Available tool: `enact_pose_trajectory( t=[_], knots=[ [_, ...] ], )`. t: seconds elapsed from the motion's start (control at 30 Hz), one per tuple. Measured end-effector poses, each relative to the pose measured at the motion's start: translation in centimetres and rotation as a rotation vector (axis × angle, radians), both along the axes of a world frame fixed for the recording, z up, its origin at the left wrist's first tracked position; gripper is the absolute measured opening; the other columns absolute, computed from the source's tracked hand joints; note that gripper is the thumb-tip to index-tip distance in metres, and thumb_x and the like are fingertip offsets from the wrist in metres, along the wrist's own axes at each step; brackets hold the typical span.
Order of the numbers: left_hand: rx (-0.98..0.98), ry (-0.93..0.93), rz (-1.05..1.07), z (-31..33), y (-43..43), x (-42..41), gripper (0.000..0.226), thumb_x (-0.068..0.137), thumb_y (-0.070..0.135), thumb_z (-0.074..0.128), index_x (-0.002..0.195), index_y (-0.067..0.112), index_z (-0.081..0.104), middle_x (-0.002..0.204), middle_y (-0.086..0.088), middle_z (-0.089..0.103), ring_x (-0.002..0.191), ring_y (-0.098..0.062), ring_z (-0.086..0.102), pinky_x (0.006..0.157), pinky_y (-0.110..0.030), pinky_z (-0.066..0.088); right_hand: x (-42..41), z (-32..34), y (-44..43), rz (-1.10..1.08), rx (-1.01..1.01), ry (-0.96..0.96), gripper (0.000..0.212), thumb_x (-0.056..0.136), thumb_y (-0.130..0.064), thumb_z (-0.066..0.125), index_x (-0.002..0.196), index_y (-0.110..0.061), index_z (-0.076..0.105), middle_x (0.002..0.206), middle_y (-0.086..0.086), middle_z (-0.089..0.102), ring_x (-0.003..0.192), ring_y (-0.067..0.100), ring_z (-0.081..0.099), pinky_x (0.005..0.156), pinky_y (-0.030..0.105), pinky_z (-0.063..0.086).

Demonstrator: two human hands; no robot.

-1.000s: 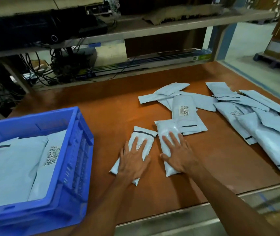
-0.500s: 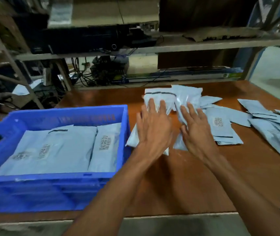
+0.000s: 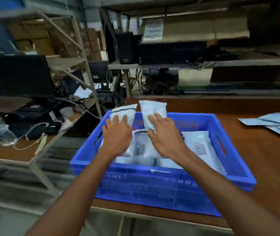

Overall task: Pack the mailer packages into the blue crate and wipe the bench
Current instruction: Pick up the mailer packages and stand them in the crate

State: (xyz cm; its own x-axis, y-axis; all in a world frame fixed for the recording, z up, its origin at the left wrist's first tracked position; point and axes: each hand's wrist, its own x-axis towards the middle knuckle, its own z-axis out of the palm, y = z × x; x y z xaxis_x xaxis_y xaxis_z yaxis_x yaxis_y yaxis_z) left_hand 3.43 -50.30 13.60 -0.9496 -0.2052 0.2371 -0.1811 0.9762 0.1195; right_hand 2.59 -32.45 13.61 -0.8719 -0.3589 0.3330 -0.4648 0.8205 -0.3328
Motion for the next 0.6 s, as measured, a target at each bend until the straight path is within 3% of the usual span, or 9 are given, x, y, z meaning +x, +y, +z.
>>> enact_pose_trajectory(
  t=[0.13,0.23,0.3,0.4,0.6],
  knots=[
    [0.015,-0.173,-0.027,-3.4,-4.3,-1.2,0.06,0.101,0.041,0.037,0.156,0.029,0.015,0.161,-0.013,0.014,0.143,-0.044,0.016,0.111,-0.061,0.021,-0.6,-2.6,-5.1,-0.027,0.113,-0.169,0.053,0.1,-0.049,0.034,0.146,-0.025,0.032,0.16,0.0,0.019,0.137,0.039,0.027,0.104,0.056,0.036],
    [0.057,-0.453,-0.108,-4.5,-5.4,-2.5,0.061,0.103,0.053,0.025,0.157,0.033,0.007,0.165,-0.008,-0.006,0.149,-0.042,-0.004,0.116,-0.063,0.007,-1.4,-3.6,-6.1,-0.09,0.265,-0.374,0.07,0.094,-0.069,0.023,0.153,-0.033,0.021,0.164,-0.002,0.011,0.146,0.036,0.015,0.112,0.057,0.019],
    [0.024,-0.602,-0.177,-5.0,-5.9,-3.2,0.06,0.104,0.051,0.021,0.158,0.031,0.002,0.163,-0.01,-0.017,0.149,-0.042,-0.011,0.118,-0.06,0.002,-2.0,-4.0,-5.9,-0.082,0.364,-0.376,0.073,0.091,-0.073,0.023,0.155,-0.038,0.012,0.165,-0.004,0.005,0.15,0.031,0.008,0.115,0.056,0.012],
    [-0.018,-0.724,-0.154,-5.6,-6.6,-3.8,0.073,0.101,0.059,0.024,0.155,0.03,-0.016,0.161,-0.016,-0.022,0.149,-0.042,-0.005,0.121,-0.053,0.007,-3.2,-5.0,-5.4,0.01,0.521,-0.4,0.075,0.092,-0.072,0.024,0.154,-0.041,-0.004,0.163,-0.007,-0.016,0.151,0.026,-0.009,0.119,0.055,0.003],
    [-0.113,-0.855,-0.133,-6.0,-6.7,-4.6,0.074,0.101,0.061,0.022,0.157,0.024,-0.011,0.163,-0.013,-0.014,0.15,-0.039,0.007,0.119,-0.048,0.013,-4.2,-6.4,-5.1,0.088,0.61,-0.683,0.076,0.093,-0.073,0.019,0.152,-0.04,-0.014,0.16,-0.007,-0.026,0.151,0.025,-0.011,0.12,0.055,0.004]
  ],
)
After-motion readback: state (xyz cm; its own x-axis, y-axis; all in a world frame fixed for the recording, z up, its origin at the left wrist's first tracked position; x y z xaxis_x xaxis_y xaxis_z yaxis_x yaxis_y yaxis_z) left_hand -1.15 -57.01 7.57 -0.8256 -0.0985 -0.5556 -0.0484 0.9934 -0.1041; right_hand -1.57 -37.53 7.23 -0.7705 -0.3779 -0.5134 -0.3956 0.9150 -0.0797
